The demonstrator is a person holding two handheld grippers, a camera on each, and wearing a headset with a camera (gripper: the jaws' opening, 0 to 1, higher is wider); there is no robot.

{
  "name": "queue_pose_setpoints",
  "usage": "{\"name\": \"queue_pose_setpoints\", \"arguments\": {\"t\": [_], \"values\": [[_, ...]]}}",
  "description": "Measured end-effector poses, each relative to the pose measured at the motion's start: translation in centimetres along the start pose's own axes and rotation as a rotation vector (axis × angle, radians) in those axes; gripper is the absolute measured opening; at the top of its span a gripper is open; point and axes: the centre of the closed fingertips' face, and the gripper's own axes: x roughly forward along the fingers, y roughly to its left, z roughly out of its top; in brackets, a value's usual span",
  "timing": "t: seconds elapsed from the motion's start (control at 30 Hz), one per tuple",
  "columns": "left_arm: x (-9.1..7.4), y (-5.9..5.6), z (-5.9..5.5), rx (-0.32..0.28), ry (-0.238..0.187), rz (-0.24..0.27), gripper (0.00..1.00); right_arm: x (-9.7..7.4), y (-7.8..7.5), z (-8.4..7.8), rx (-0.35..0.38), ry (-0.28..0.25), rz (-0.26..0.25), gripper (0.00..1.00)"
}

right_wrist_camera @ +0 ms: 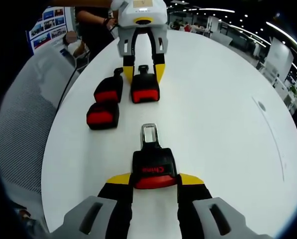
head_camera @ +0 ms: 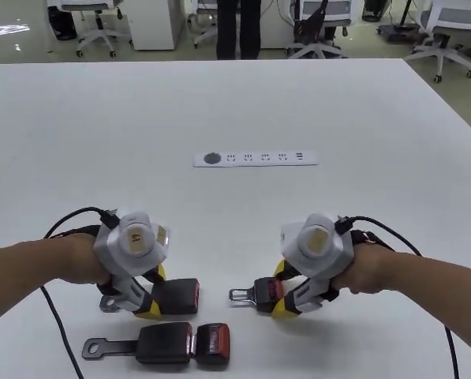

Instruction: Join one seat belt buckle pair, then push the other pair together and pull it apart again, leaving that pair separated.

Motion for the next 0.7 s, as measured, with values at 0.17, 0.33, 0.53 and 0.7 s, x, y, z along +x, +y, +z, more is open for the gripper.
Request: {"name": "queue_pose_setpoints", "arguments": {"t": [0.17,0.33,0.53,0.7], "values": [[0.2,0.35,-0.33,-0.006,-0.004,0.0,0.33,-0.33,0.13,-0.44,0.0,0.008,0.0,0.31],[0.19,0.25,-0.22,0.003,0.008,-0.002,0.33,-0.34,0.05,-0.65,-0.008,0.01,0.004,0.31],[0.11,0.11,-0.11,-0.002,0.004,0.005,0.33,-0.29,-0.11,-0.7,-0.014,0.009,0.001,0.32],[-0.14,0.72,-0.21,0.001,0.005,0.041,0.42,-0.44,-0.07,-0.4,-0.05,0.005,-0.023,0.36]]}}
